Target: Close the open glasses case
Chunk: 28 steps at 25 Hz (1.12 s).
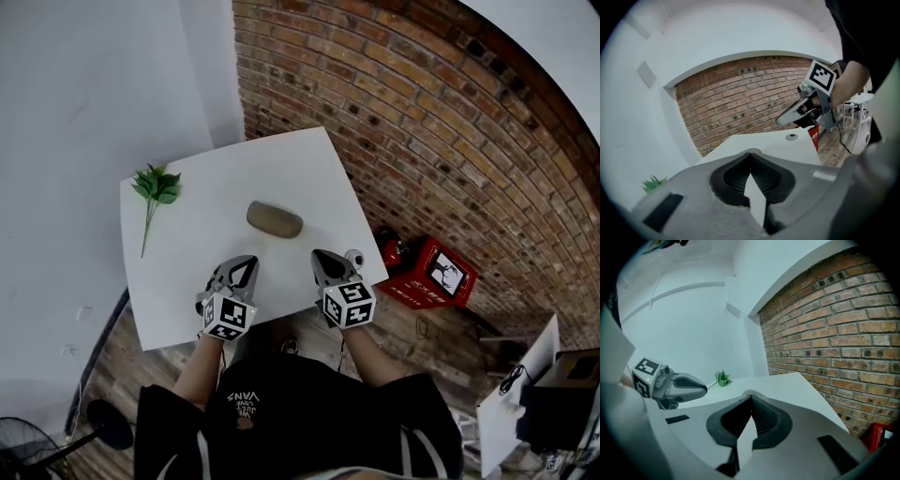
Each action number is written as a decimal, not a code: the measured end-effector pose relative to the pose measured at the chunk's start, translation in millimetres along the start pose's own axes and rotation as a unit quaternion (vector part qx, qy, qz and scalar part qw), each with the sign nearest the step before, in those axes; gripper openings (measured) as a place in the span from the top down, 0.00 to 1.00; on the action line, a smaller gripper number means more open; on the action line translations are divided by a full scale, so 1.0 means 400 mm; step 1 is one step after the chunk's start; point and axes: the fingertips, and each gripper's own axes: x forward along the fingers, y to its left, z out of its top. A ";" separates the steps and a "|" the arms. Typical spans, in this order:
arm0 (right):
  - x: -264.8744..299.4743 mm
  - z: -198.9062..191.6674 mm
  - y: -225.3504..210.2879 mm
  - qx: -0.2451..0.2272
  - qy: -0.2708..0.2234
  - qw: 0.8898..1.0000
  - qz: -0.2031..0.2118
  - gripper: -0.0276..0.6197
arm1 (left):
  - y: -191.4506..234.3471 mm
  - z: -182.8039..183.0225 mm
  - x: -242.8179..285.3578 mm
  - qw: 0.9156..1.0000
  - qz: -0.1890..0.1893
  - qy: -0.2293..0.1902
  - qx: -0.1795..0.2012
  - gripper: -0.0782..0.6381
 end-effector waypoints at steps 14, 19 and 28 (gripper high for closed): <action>-0.118 -0.050 0.056 0.008 -0.007 1.000 0.019 0.96 | -0.064 -0.072 -0.130 0.993 0.027 0.017 -0.118 0.88; -0.138 -0.082 0.069 0.005 -0.002 1.000 0.026 0.96 | -0.086 -0.095 -0.169 0.992 0.044 0.013 -0.119 0.88; -0.171 -0.161 0.107 0.006 0.022 0.999 0.037 0.96 | -0.145 -0.098 -0.201 0.992 0.045 -0.003 -0.118 0.88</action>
